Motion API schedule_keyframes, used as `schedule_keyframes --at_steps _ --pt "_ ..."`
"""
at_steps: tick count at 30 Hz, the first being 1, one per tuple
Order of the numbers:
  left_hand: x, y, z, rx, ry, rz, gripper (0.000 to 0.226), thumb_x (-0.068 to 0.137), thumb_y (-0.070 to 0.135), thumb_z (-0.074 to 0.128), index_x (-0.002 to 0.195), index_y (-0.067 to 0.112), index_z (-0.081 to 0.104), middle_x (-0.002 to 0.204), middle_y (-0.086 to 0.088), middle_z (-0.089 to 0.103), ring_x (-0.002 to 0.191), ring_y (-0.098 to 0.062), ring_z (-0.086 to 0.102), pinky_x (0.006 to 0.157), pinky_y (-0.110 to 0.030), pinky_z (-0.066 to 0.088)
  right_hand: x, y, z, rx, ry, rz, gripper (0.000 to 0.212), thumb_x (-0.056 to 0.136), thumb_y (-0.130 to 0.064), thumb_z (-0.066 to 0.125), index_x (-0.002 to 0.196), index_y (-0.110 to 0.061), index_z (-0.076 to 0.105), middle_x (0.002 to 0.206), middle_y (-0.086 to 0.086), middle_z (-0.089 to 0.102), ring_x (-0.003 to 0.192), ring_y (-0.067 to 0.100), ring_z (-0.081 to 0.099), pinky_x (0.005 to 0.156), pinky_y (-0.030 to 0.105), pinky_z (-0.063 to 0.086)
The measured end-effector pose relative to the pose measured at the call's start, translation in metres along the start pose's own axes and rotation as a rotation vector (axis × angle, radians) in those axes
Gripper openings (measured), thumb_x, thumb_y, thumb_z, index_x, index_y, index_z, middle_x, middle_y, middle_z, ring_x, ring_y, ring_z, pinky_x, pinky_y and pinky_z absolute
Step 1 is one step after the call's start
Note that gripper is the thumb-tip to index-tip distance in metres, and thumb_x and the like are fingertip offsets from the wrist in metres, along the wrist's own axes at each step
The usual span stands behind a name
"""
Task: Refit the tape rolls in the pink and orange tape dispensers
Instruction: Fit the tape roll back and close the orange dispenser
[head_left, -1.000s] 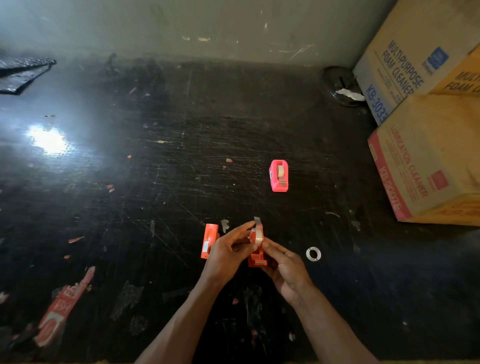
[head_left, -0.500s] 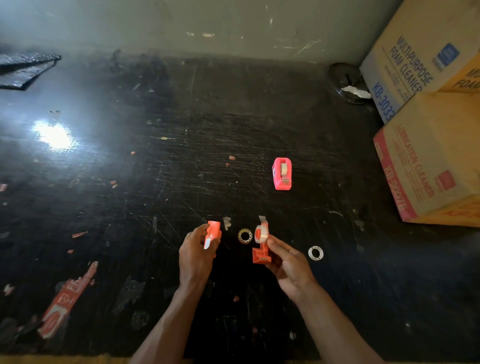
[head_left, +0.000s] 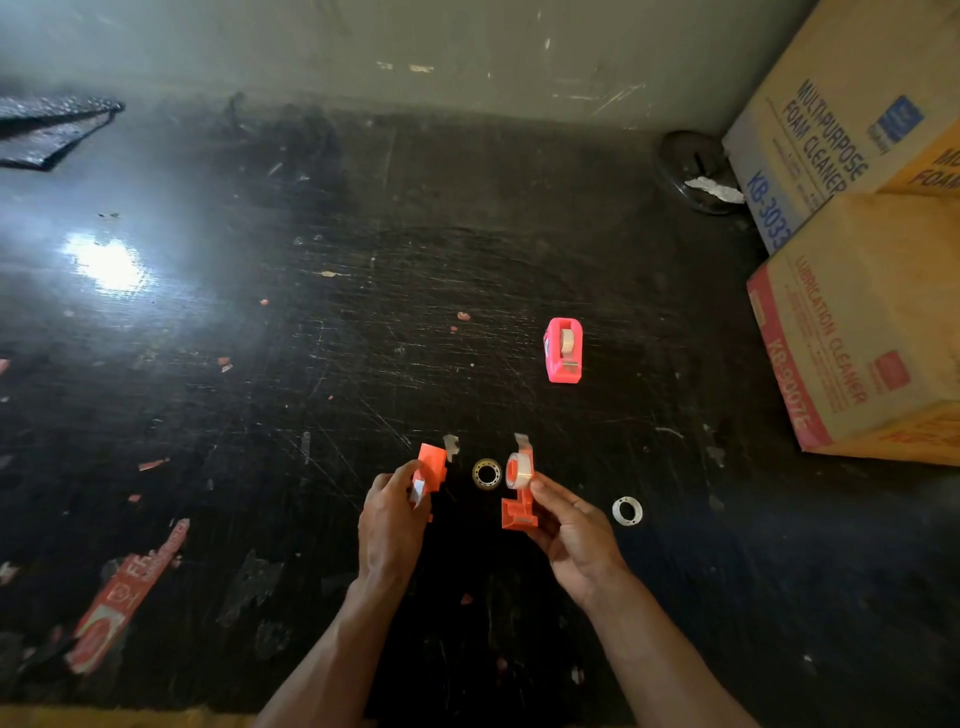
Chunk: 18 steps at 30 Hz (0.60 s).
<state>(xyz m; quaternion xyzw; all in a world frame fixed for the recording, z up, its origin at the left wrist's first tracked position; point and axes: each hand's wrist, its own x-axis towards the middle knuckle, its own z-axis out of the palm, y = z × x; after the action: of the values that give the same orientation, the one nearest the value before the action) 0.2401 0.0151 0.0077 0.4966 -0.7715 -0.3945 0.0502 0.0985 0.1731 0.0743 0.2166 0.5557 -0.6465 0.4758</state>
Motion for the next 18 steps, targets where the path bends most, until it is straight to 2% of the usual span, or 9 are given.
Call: schedule_keyframes --at_steps 3,6,10,13,18 --pt "-0.004 0.003 -0.001 -0.026 -0.018 -0.002 0.046 0.101 0.021 0.063 0.145 0.03 0.055 0.127 -0.005 0.058 0.104 -0.02 0.068 0.089 -0.035 0.062 -0.001 0.0 0.001 0.004 -0.013 0.005 0.04 0.073 -0.012 0.079 0.113 -0.007 0.077 0.097 0.013 0.082 0.098 0.027 0.074 0.09 0.043 0.059" --pt "-0.007 0.014 -0.004 -0.189 -0.043 -0.037 0.047 0.101 0.019 0.064 0.145 0.033 0.056 0.119 0.001 0.063 0.09 -0.011 0.071 0.077 -0.02 0.056 0.001 0.0 0.001 0.002 -0.005 0.007 0.03 0.082 -0.009 0.077 0.112 -0.008 0.077 0.1 0.014 0.082 0.099 0.028 0.074 0.086 0.043 0.059" --pt "-0.017 0.037 -0.005 -0.54 -0.158 -0.099 0.043 0.099 0.021 0.067 0.138 0.039 0.063 0.104 0.004 0.079 0.088 -0.007 0.077 0.091 -0.035 0.059 0.001 -0.002 0.005 -0.021 0.01 -0.025 0.023 0.089 -0.008 0.074 0.111 -0.011 0.077 0.098 0.011 0.082 0.101 0.028 0.075 0.084 0.042 0.059" --pt "-0.026 0.051 -0.003 -0.692 -0.221 -0.119 0.041 0.099 0.017 0.068 0.13 0.043 0.065 0.096 0.008 0.082 0.085 -0.005 0.076 0.089 -0.032 0.057 0.002 -0.003 0.007 -0.057 0.002 -0.066 0.024 0.09 -0.008 0.073 0.113 -0.01 0.077 0.105 0.012 0.081 0.103 0.028 0.076 0.091 0.043 0.059" --pt "-0.035 0.062 0.001 -0.781 -0.301 -0.109 0.043 0.101 0.013 0.064 0.138 0.035 0.063 0.097 -0.001 0.082 0.098 -0.021 0.076 0.092 -0.036 0.057 0.003 -0.003 0.006 -0.117 -0.018 -0.099 0.026 0.091 -0.011 0.073 0.116 -0.012 0.076 0.107 0.011 0.081 0.104 0.026 0.076 0.1 0.047 0.056"
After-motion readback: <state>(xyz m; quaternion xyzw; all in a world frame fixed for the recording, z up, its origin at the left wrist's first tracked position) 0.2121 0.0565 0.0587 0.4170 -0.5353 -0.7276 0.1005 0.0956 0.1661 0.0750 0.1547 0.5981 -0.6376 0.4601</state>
